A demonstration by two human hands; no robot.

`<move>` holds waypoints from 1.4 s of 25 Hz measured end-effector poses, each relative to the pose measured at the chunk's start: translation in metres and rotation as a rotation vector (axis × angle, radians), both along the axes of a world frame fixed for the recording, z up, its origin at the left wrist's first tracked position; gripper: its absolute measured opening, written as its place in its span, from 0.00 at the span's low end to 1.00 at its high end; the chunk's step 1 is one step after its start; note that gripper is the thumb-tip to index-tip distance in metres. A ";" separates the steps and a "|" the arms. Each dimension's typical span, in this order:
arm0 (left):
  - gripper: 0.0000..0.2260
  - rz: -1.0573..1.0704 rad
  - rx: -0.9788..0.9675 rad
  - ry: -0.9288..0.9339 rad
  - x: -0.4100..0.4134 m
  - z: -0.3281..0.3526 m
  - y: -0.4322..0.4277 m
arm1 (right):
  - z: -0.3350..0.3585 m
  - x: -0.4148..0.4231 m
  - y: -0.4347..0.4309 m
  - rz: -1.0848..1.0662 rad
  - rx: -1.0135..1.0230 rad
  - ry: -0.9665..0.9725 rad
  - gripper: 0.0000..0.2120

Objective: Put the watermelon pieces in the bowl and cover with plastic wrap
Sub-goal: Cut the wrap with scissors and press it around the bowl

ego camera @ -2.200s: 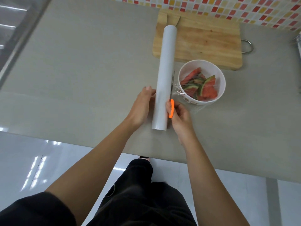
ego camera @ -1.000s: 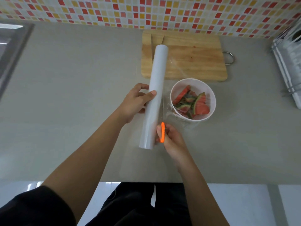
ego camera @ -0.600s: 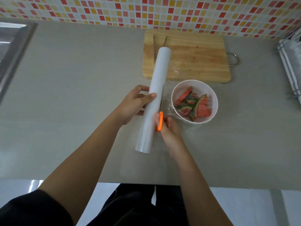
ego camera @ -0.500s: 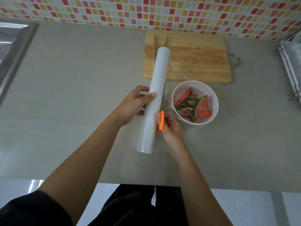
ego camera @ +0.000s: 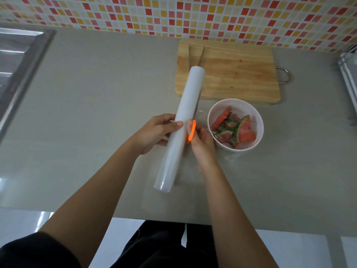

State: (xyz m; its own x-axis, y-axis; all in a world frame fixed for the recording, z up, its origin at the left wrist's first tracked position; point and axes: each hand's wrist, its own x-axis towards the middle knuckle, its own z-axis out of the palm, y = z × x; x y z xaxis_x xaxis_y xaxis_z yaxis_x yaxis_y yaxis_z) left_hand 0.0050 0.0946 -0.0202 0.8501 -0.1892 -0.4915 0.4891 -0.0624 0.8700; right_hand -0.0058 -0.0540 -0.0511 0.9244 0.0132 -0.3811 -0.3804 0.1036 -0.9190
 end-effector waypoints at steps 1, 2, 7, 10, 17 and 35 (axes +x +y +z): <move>0.14 0.003 0.002 0.005 -0.001 0.000 0.003 | -0.001 0.002 0.003 -0.007 0.007 -0.002 0.12; 0.13 0.005 0.009 0.009 -0.002 0.000 0.005 | -0.002 0.004 0.005 -0.024 0.024 -0.001 0.09; 0.13 0.003 0.052 0.016 -0.008 -0.002 0.019 | 0.002 0.017 0.014 -0.017 0.052 -0.022 0.08; 0.12 0.019 0.068 0.020 -0.010 -0.002 0.027 | 0.006 0.025 0.022 -0.046 0.023 -0.008 0.11; 0.12 0.021 0.086 0.038 -0.014 -0.002 0.039 | 0.010 0.038 0.030 -0.001 -0.021 -0.037 0.14; 0.20 0.304 0.781 -0.192 -0.020 -0.010 0.075 | 0.015 -0.012 0.061 0.280 -1.082 -0.138 0.14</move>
State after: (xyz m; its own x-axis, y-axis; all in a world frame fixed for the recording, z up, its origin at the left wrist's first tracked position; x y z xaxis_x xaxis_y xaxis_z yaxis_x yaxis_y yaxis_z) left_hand -0.0149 0.1693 -0.0298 0.8908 0.3931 -0.2278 0.4301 -0.5681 0.7016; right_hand -0.0174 0.0071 -0.0362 0.9759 -0.0486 -0.2129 -0.1533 -0.8467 -0.5096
